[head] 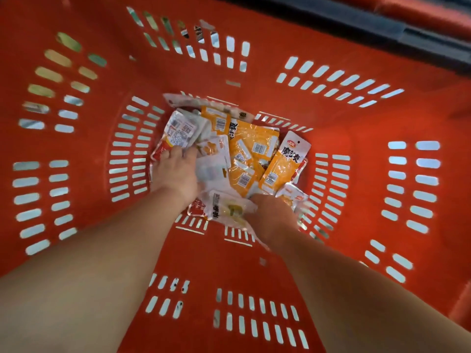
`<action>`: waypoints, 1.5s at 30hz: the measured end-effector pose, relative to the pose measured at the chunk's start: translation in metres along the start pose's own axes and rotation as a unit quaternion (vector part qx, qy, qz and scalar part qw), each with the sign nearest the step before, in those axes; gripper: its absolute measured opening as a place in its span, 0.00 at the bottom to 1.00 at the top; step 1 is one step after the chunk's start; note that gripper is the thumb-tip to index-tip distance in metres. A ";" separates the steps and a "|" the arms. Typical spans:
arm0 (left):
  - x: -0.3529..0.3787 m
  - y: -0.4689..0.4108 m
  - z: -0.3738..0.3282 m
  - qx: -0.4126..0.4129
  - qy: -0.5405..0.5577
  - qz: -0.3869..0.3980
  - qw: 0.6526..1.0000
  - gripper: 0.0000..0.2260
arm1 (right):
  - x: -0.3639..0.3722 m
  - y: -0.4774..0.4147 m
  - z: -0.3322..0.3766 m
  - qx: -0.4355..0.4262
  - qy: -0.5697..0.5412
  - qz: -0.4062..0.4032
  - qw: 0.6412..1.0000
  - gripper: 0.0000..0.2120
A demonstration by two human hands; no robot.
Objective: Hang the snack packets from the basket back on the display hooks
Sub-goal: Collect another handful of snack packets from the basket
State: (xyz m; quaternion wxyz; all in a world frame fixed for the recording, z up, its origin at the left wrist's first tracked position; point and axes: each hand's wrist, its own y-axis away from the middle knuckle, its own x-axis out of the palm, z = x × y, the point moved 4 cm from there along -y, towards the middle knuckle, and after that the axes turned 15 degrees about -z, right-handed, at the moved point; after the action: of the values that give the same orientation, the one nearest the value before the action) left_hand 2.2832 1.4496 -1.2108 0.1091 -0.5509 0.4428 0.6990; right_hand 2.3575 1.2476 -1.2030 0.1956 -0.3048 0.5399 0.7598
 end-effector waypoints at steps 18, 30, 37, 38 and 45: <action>-0.037 0.016 0.015 -0.162 0.311 -0.014 0.936 0.04 | -0.023 0.019 0.011 0.225 -0.483 -0.052 0.844 0.07; -0.025 0.039 -0.008 -0.351 0.561 -0.007 0.749 0.07 | -0.006 0.016 0.066 0.117 -0.355 -0.027 0.927 0.12; -0.007 0.020 0.047 -0.388 0.442 -0.080 0.805 0.08 | -0.004 -0.017 0.048 0.012 -0.085 -0.129 0.988 0.59; -0.004 0.016 0.050 -0.383 0.435 -0.080 0.811 0.08 | 0.000 -0.024 0.051 -0.001 -0.057 -0.117 0.992 0.65; 0.011 0.006 0.052 -0.379 0.441 -0.073 0.810 0.13 | 0.015 -0.039 0.062 -0.028 0.050 -0.135 0.989 0.63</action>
State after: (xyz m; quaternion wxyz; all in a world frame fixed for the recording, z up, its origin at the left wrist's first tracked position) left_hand 2.2403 1.4808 -1.2178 -0.2645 -0.8283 0.1015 0.4834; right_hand 2.3554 1.3186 -1.2257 0.2600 -0.4179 0.4814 0.7253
